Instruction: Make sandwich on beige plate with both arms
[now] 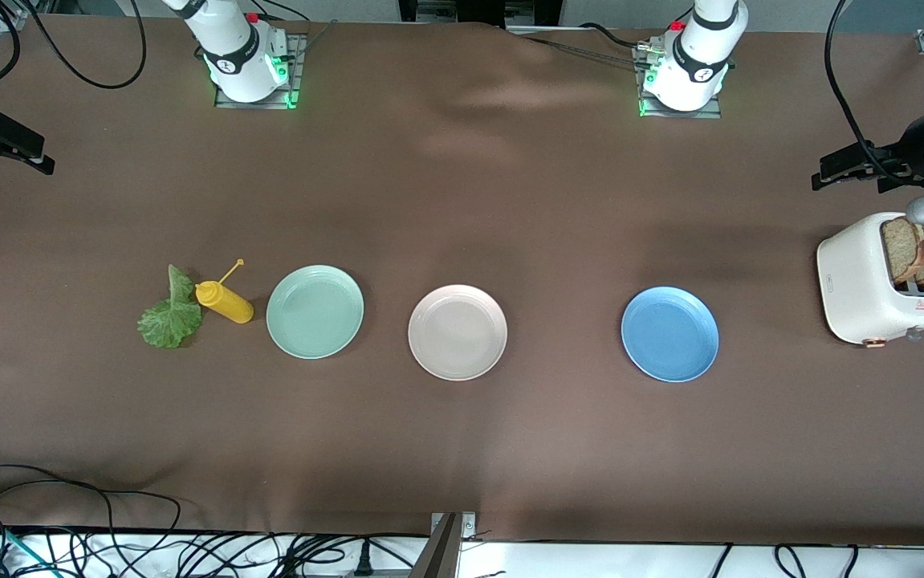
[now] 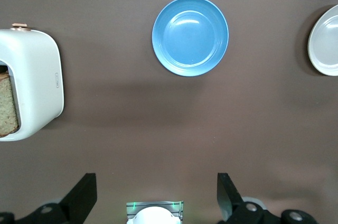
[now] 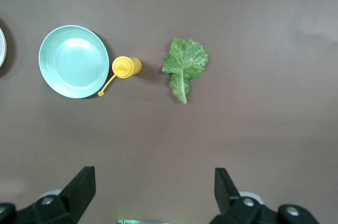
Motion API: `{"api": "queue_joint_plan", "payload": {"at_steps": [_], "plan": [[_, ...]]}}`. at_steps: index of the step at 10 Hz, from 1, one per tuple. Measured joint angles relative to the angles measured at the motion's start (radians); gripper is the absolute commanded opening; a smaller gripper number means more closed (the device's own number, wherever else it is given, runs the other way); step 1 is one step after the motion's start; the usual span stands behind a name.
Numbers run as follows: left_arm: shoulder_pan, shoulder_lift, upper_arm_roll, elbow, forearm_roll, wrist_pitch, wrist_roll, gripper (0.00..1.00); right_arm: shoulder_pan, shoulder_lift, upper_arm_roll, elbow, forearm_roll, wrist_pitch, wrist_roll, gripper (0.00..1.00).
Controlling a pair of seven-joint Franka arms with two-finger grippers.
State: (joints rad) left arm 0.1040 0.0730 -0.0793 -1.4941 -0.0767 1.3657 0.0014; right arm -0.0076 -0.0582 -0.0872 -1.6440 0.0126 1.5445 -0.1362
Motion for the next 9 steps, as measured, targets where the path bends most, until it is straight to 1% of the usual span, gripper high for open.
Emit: {"api": "queue_joint_plan", "payload": {"at_steps": [9], "plan": [[0.000,-0.005,-0.009,0.000,0.014,0.001,0.000,1.00,-0.002,0.005,-0.003,0.000,0.000,0.000,0.007,1.00]]}}
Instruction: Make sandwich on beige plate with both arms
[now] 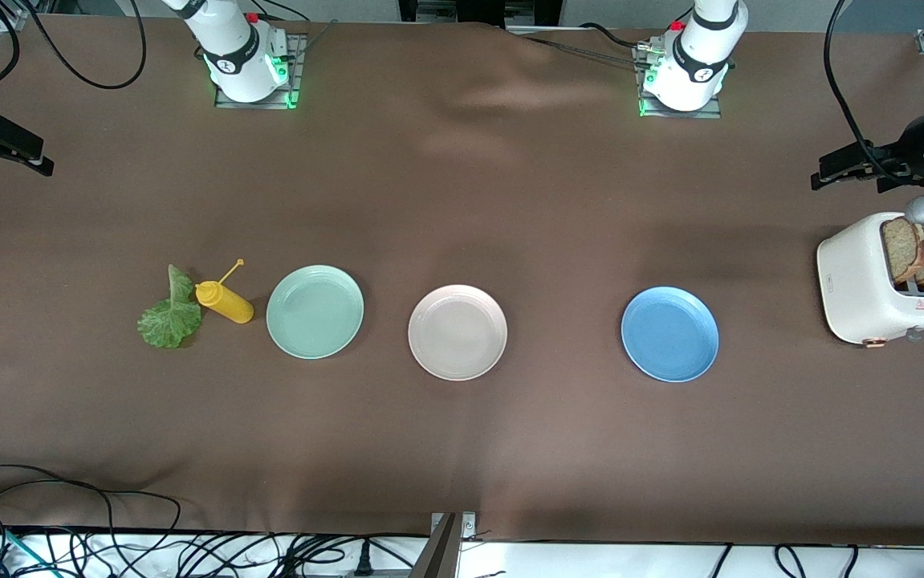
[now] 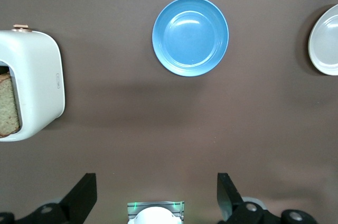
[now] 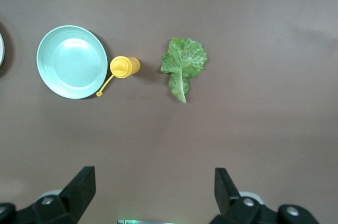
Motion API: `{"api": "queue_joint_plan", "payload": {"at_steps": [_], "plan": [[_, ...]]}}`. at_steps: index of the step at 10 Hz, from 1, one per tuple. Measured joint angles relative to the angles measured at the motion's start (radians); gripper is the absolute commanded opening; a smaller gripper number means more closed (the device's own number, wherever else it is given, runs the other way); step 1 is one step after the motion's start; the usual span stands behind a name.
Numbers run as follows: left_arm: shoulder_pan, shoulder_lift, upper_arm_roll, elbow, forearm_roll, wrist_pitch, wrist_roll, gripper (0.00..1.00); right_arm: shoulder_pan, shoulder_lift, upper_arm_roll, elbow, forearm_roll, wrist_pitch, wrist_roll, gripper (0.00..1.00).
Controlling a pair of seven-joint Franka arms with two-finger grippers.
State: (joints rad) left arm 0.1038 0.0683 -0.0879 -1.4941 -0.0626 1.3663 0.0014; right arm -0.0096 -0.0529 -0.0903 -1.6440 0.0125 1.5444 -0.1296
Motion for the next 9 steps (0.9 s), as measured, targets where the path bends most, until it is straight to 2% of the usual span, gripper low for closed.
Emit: {"api": "queue_joint_plan", "payload": {"at_steps": [3,9], "plan": [[-0.001,-0.011,-0.033,0.000,0.031,0.001,-0.036,1.00,0.000,0.002,0.000,0.000,0.000,0.000,0.000,1.00],[0.000,-0.014,-0.033,-0.001,0.031,0.001,-0.037,1.00,0.000,0.003,0.000,0.000,0.000,-0.006,0.000,1.00]]}}
